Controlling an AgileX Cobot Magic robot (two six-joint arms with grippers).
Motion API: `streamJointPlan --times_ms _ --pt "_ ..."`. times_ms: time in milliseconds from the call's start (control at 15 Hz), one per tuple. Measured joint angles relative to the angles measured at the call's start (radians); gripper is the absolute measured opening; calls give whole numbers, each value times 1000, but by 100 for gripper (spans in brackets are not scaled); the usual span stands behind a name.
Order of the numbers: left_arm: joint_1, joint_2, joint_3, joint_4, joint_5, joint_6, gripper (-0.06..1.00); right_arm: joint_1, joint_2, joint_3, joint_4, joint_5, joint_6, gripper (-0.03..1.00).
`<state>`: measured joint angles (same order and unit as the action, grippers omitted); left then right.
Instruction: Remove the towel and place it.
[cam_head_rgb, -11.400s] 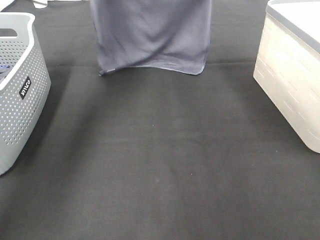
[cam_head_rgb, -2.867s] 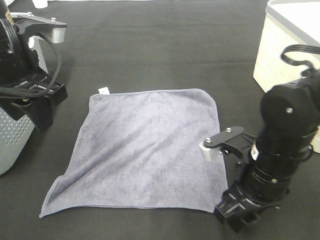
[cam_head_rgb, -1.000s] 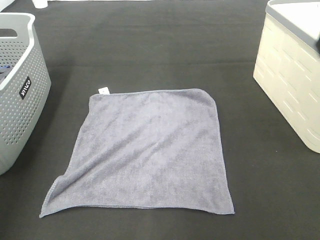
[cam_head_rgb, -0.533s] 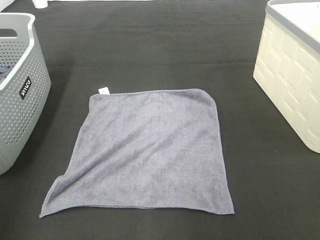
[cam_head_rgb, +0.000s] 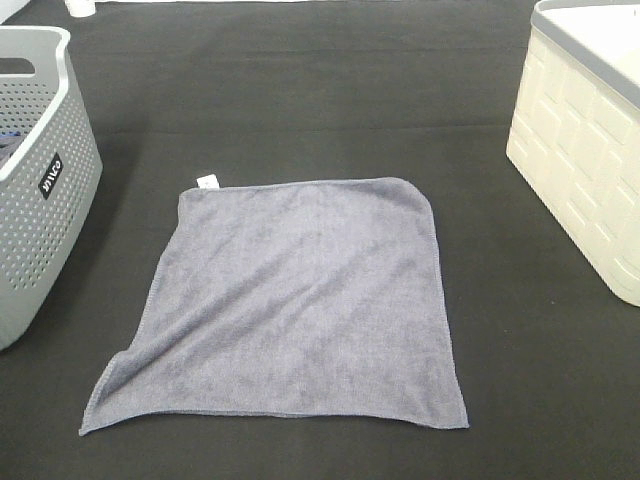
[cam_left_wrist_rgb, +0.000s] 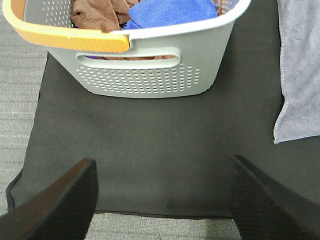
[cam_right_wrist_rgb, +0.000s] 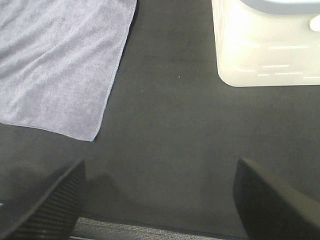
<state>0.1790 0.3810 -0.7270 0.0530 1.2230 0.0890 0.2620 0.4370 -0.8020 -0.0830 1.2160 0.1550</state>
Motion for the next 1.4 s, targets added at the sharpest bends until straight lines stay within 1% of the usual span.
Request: streamJointPlan --times_ms 200,400,467,667,733,867,1000,1067,1200,1400 --pt "-25 -113 56 0 2 0 67 0 -98 72 -2 1 -21 76" --pt "-125 -167 59 -26 2 0 67 0 -189 125 -2 1 -26 75" --pt "-138 -189 59 -28 2 0 67 0 -209 146 -2 1 -26 75" --pt "-144 -299 105 -53 -3 -22 67 0 -266 229 6 -3 -35 75" --pt "-144 -354 148 -53 -20 -25 67 0 -301 275 22 -41 -61 75" --pt "-144 -384 167 -53 -42 -26 67 0 -362 325 57 -106 -113 75" --pt "-144 -386 171 -62 -52 -26 67 0 -431 336 100 -115 -193 75" --pt "-144 -386 177 -70 -65 -27 67 0 -439 342 120 -114 -215 74" --pt "-144 -386 203 -113 -116 -30 67 0 -440 347 128 -112 -231 74" --pt "-144 -386 207 -122 -125 -31 67 0 -440 347 117 -112 -220 74"
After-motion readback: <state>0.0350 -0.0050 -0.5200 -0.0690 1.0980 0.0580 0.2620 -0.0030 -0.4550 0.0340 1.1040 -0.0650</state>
